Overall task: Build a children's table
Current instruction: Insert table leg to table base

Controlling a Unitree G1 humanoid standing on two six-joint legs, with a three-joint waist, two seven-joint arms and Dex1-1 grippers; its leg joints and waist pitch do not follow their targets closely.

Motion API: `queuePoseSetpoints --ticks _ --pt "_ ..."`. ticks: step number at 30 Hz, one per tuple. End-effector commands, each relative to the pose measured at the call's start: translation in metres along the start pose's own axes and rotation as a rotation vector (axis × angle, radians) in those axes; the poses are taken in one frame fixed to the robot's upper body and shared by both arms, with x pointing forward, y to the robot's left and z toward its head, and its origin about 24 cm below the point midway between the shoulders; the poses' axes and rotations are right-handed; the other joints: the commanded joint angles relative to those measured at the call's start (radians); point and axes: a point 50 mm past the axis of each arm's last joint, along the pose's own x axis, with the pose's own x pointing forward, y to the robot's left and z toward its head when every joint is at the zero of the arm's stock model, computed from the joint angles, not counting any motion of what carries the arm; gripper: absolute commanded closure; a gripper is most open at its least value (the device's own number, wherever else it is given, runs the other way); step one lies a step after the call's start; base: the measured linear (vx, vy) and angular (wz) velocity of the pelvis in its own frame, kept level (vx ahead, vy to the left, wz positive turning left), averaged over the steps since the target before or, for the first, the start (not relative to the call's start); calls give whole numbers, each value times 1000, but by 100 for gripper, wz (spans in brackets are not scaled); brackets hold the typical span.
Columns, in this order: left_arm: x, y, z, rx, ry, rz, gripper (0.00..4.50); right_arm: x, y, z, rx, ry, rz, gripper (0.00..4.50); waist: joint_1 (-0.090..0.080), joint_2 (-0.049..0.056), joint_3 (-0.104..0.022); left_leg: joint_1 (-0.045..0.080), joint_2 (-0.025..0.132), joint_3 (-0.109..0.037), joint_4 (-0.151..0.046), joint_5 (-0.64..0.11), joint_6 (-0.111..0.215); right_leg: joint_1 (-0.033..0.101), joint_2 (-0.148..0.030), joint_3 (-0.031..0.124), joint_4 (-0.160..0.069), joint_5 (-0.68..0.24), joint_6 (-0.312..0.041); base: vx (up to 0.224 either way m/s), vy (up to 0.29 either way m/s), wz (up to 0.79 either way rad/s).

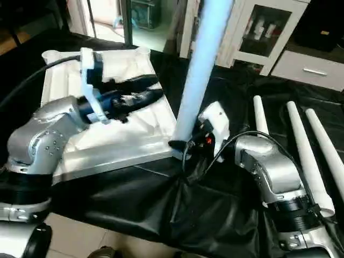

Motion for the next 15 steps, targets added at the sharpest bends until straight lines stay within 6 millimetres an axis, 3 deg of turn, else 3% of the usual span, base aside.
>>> queuePoseSetpoints --ticks 1,7,8,15 --pt "8 -7 3 -16 7 -55 151 -3 3 4 -9 6 17 189 3 -10 -70 16 70 -27 -74 -126 44 53 -67 51 -54 -219 -236 0 0 0" --pt "15 -15 0 -82 15 -86 94 -7 9 0 -16 87 69 189 3 -10 -70 15 69 -30 -74 -140 29 54 -67 51 -58 -259 -206 0 0 0" --pt "15 -15 0 -89 18 -78 72 -9 10 -1 -26 99 76 189 3 -11 -70 15 69 -30 -73 -131 30 55 -66 52 -56 -246 -205 0 0 0" --pt "17 -9 0 -79 24 -26 26 -12 14 -4 -52 143 110 189 5 -11 -72 14 68 -30 -70 -120 40 56 -66 51 -56 -232 -205 0 0 0"
